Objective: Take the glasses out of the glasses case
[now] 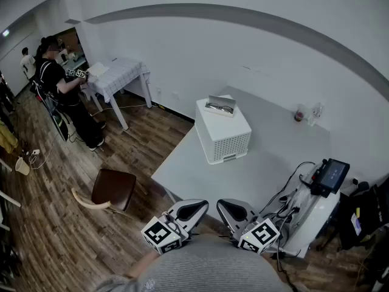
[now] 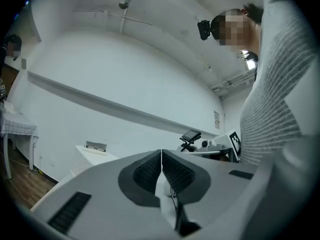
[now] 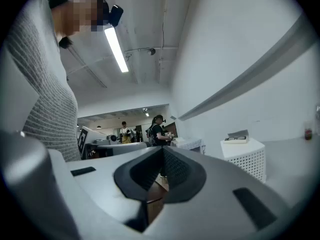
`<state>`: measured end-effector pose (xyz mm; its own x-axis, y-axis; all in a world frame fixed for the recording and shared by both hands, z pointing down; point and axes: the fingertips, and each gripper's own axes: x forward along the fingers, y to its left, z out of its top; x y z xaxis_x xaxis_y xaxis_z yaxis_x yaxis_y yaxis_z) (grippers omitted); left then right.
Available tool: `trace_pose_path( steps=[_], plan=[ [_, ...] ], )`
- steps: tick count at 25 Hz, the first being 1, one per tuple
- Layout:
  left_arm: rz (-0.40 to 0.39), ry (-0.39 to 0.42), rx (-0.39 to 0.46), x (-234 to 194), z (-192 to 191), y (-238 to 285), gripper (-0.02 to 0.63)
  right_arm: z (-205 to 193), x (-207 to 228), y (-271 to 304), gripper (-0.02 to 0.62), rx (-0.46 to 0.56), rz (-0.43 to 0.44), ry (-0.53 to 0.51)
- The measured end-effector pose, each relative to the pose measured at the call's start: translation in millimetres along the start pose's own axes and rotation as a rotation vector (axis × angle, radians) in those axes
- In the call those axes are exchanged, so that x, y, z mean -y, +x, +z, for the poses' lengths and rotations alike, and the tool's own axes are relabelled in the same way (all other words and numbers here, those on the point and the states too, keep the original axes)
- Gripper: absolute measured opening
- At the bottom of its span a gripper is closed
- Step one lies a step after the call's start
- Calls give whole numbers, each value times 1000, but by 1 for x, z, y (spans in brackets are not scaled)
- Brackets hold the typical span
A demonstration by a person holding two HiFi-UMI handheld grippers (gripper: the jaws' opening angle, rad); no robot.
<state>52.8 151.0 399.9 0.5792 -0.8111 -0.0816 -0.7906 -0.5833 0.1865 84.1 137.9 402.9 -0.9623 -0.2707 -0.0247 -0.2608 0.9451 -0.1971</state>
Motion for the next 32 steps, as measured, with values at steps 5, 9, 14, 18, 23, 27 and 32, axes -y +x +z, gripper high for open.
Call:
trace_pose_path(
  steps=[5,9,14,18,23,27,32],
  plan=[
    [1,-13,-4,-3,-1,-3,15,1,-1,4,14,0,2,-2],
    [1,-18,-6,-3,-2,-2,14,0,0,5,14,-5,4,0],
    [-2,-14,-6,-3,-3,-1,15,0,1,6,14,-5,5,-4],
    [2,-11,0,-4,-1,-1,15,0,1,7,14,-4,10,-9],
    [21,-20,-9,-6,-2,-2,15,5,-4,8,15,22,44,-4],
    [44,-20,-18,-7,-2,-4,15,6,-9,7,15,48,80,-13],
    [19,-9,-1,-2,-4,-1,15,1,-10,6,15,26,86,-25]
  ],
)
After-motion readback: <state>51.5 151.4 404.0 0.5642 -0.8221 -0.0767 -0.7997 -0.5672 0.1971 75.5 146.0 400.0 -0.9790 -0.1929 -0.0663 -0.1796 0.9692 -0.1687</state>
